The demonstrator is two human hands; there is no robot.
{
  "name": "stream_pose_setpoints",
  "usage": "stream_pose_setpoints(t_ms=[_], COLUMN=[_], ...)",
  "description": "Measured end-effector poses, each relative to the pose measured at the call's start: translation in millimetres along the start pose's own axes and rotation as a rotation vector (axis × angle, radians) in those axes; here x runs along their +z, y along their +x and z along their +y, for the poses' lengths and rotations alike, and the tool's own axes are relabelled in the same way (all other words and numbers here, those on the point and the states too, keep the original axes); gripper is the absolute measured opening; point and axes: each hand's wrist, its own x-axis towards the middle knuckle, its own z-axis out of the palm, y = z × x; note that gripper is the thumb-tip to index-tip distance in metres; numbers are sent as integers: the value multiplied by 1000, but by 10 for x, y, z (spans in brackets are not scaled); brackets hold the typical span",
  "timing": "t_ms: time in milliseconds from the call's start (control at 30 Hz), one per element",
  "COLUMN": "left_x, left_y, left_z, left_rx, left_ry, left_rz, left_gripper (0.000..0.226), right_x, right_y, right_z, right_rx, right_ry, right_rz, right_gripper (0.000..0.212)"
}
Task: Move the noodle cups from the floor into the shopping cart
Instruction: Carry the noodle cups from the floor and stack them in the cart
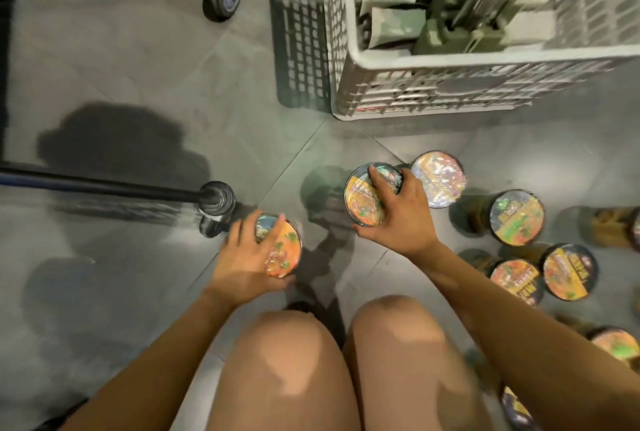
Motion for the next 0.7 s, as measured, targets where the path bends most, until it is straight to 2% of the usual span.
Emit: stream_pose_setpoints(t_ms=[133,333,567,700], left_x=[-796,-1856,-3051,-3594], left_y=[-215,-769,-1534,-2026], left_z=[253,849,1551,1892], left_rx=[-88,-62,-211,-276], left_ry=[62,113,56,36], left_rz=[20,-4,8,43], left_gripper=[108,109,117,119], right_x=[-626,-1632,-2911,-3566], right_y=[-343,-1046,-1806,-2179], right_z=[-215,-584,-984,-1195], right_rx=[62,147,164,114], right_ry=[15,75,87,86], right_rz=[5,29,54,93], right_gripper=[102,103,103,101])
